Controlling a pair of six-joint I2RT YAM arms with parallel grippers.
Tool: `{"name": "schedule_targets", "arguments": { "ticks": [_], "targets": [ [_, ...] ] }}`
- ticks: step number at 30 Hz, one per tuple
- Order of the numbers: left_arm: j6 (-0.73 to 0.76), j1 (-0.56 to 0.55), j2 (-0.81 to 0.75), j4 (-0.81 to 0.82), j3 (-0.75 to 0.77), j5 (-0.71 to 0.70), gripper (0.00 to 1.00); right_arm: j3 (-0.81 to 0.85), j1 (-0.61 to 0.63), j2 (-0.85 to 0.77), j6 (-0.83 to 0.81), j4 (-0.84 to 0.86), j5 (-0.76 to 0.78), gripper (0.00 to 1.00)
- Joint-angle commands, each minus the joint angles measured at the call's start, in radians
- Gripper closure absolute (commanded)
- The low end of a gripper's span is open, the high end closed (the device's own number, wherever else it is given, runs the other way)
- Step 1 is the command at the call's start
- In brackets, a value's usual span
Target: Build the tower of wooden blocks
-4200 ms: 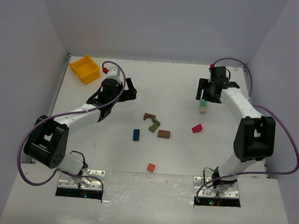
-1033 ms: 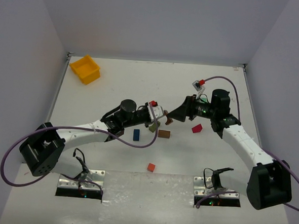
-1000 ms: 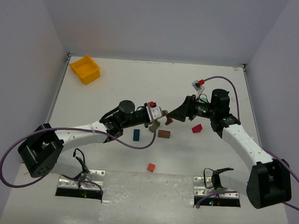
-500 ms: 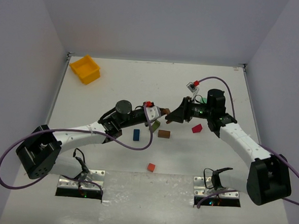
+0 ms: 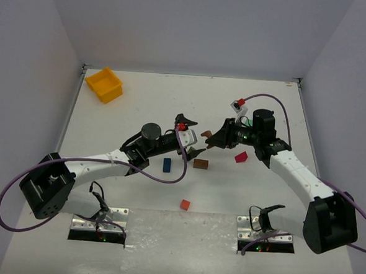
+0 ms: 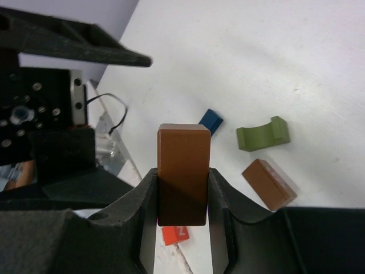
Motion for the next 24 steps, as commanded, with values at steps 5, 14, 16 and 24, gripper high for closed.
{"name": "schedule_targets", "arguments": {
  "ticks": [5,14,16,24],
  "targets": [
    [-0.138,0.009,-0.029,0.192,-0.060,-0.265,0.00,0.163,-0.071,0.011,-0.066,-0.203,0.513,0.89],
    [-0.487,0.252,-0.024,0.208,-0.056,-0.331,0.00,0.317,-0.133,0.172,-0.154,-0.345,1.009,0.89],
    [-0.494,0.253,-0.021,0.201,-0.057,-0.396,0.00,0.357,-0.136,0.216,-0.157,-0.366,1.055,0.89],
    [-0.503,0.279,-0.016,0.207,-0.094,-0.511,0.00,0.507,-0.152,0.455,-0.290,-0.370,1.110,0.89]
  ]
}}
